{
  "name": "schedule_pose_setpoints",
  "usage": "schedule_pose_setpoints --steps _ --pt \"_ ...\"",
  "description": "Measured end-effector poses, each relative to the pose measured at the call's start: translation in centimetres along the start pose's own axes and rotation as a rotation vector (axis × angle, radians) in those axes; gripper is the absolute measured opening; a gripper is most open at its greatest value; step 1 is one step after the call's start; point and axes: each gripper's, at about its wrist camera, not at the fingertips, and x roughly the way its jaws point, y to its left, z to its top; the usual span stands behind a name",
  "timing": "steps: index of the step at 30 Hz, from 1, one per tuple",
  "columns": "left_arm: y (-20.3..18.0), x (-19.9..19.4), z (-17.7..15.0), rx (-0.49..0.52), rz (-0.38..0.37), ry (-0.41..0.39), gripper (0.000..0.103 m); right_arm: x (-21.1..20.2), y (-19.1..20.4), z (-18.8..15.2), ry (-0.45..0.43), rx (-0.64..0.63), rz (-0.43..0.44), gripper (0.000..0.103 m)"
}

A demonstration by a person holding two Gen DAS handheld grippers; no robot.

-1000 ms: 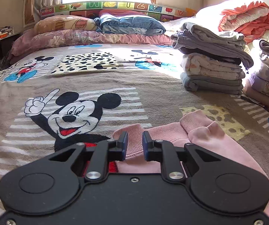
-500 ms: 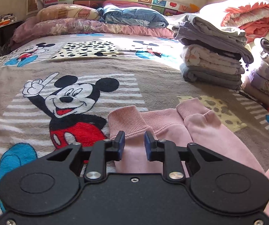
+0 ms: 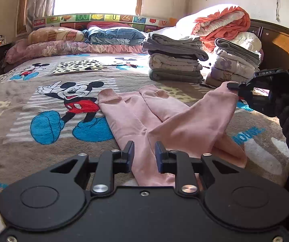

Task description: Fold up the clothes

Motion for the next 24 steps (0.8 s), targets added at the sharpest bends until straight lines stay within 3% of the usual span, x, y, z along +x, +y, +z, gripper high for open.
schedule_pose_setpoints --steps 1,6,9,13,17,24 --pt "-0.7 -0.2 -0.6 0.009 -0.02 -0.004 0.02 0.1 0.4 0.0 0.002 -0.009 -0.008 0.007" --pt "-3.9 2.4 -4.2 0.155 -0.033 0.161 0.02 0.5 2.3 0.0 0.002 -0.045 -0.043 0.007" --pt "-3.9 1.8 -4.4 0.183 -0.018 0.157 0.02 0.6 3.6 -0.1 -0.01 -0.058 -0.068 0.007" --pt "-3.3 1.5 -4.4 0.175 -0.047 0.123 0.02 0.7 4.8 0.2 -0.037 -0.051 -0.104 0.007" --pt "-3.6 -0.4 -3.8 0.179 -0.096 0.019 0.02 1.3 6.3 0.6 -0.024 -0.074 -0.14 0.007" --pt "-6.9 0.3 -5.1 0.469 -0.027 -0.038 0.02 2.4 8.3 0.6 -0.007 -0.101 -0.186 0.007"
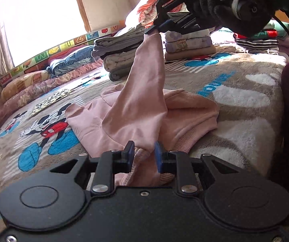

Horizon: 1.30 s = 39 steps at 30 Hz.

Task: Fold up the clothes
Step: 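Lift the held sleeve again and stretch it over the body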

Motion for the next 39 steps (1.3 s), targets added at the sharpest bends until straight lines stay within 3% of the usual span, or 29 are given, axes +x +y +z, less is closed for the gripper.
schedule_pose_setpoints --steps 4,15,17,21,27,39 --pt "-1.3 0.7 -0.4 0.122 0.028 0.028 0.02 0.6 0.7 0.1 0.001 0.015 -0.019 0.007" --pt "-1.1 1.4 -1.2 0.197 0.084 0.072 0.02 3.0 3.0 0.9 -0.007 0.036 -0.062 0.007" --pt "-1.2 1.4 -1.2 0.194 0.077 0.078 0.014 3.6 3.3 1.1 -0.008 0.037 -0.069 0.007" --pt "0.5 1.3 -1.2 0.049 0.012 0.083 0.012 4.9 4.2 1.2 -0.017 0.029 -0.085 0.007" --pt "5.0 1.3 -1.9 -0.324 -0.14 0.078 0.012 7.3 6.0 1.6 -0.009 -0.002 -0.105 0.007" --pt "8.7 1.6 -3.8 -0.72 -0.308 0.066 0.012 15.0 9.0 0.9 0.058 -0.122 -0.229 0.007"
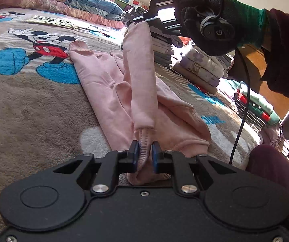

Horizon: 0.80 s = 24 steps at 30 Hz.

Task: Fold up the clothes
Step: 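Lift the held sleeve again and stretch it over the body, then lower the sleeve onto the body and open the right gripper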

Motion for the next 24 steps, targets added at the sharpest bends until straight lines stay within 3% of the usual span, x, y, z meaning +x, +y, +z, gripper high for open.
schedule_pose_setpoints --steps 9,19,22,23,24 --pt "3.4 -0.8 0.2 -0.256 -0.116 0.009 0.012 5.7 2.2 -1.1 0.056 -0.081 -0.113 0.007" --pt "5.1 -0.7 0.1 -0.371 -0.169 0.025 0.012 10.6 4.3 -3.1 0.105 -0.169 -0.189 0.008" --pt "5.0 -0.6 0.3 -0.36 -0.165 0.032 0.012 11.5 4.5 -3.5 0.112 -0.186 -0.175 0.013" --pt "4.9 -0.6 0.3 -0.353 -0.163 0.034 0.012 11.7 4.5 -3.6 0.119 -0.177 -0.159 0.018" --pt "4.6 -0.6 0.5 -0.325 -0.152 0.035 0.012 11.9 4.4 -3.4 0.129 -0.159 -0.126 0.03"
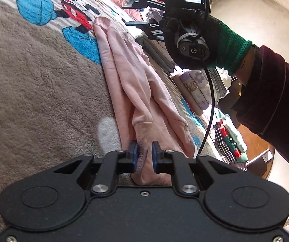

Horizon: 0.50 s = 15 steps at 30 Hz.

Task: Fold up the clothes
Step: 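Lower the sleeve onto the body and open the right gripper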

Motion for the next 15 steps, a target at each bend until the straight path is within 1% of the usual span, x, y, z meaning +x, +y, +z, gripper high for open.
schedule_pose_setpoints --steps 1,3,5,8,11,15 --pt "-0.6 0.0 0.0 0.044 0.023 -0.003 0.014 0.1 -0.1 0.1 0.009 0.015 0.034 0.039" --pt "-1.7 0.1 0.0 0.125 0.063 -0.008 0.014 -0.7 -0.2 0.5 -0.023 0.009 0.059 0.039" --pt "-2.8 0.3 -0.1 0.199 0.1 -0.011 0.024 -1.4 -0.3 0.9 -0.043 -0.034 0.058 0.039" --pt "-3.6 0.2 -0.4 0.252 0.134 -0.013 0.024 -2.1 -1.7 1.1 -0.038 -0.077 0.054 0.039" --pt "-3.8 0.2 -0.6 0.272 0.154 -0.016 0.024 -2.2 -3.6 0.9 -0.007 -0.091 0.067 0.04" --pt "-3.6 0.3 -0.2 0.256 0.159 -0.035 0.024 -1.8 -5.2 0.3 0.029 -0.12 0.093 0.041"
